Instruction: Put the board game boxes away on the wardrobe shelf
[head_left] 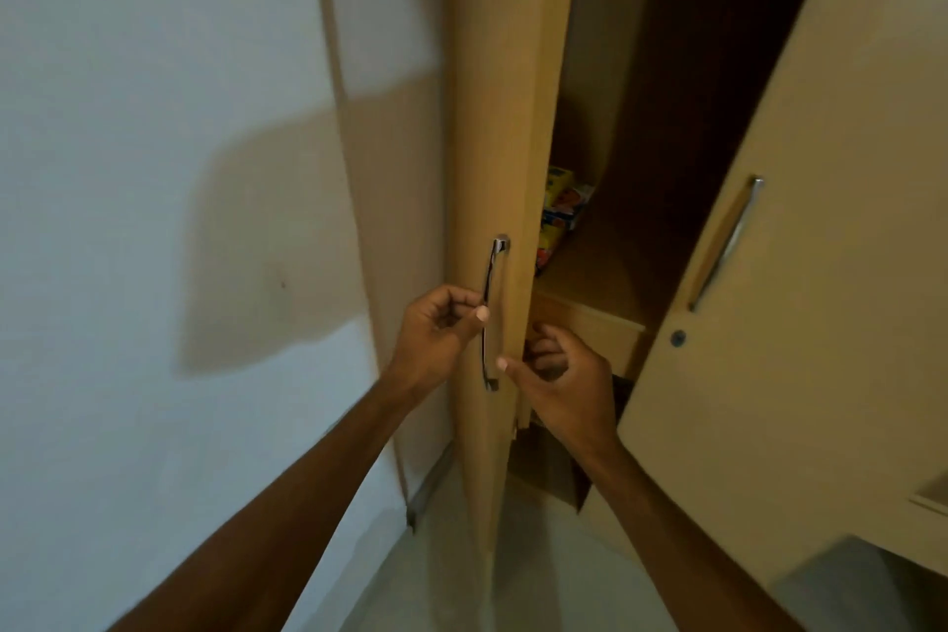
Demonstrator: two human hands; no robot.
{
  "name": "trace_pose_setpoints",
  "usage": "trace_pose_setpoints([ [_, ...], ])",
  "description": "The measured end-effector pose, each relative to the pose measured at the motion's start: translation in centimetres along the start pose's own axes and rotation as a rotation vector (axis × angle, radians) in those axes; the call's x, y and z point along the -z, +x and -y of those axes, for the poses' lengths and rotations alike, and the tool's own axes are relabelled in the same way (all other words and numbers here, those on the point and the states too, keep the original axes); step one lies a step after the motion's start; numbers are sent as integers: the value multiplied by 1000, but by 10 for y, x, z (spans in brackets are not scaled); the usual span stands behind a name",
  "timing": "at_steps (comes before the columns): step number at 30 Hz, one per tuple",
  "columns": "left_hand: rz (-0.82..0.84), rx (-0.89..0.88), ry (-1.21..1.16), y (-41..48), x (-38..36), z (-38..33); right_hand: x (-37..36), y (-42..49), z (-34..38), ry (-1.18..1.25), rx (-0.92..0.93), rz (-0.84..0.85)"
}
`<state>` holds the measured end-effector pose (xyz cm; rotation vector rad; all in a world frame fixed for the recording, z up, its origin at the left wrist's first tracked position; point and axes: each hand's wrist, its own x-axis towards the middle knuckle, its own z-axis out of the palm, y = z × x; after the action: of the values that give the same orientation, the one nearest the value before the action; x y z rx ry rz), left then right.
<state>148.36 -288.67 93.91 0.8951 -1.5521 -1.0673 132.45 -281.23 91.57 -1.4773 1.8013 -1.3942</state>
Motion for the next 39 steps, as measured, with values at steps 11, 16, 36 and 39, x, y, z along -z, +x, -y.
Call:
trace_pose_setpoints([
  [11, 218, -61, -9, 77, -137, 14, 95, 80, -69, -429, 24, -441],
  [16, 234, -56, -19, 123, -192, 21, 133, 133, -95, -644, 1, -579],
  [36, 24, -96, 128, 186, -270, 46, 169, 220, -153, -946, 232, -578],
  [39, -38, -99, 283, 158, -260, 47, 180, 209, -154, -844, 309, -501],
])
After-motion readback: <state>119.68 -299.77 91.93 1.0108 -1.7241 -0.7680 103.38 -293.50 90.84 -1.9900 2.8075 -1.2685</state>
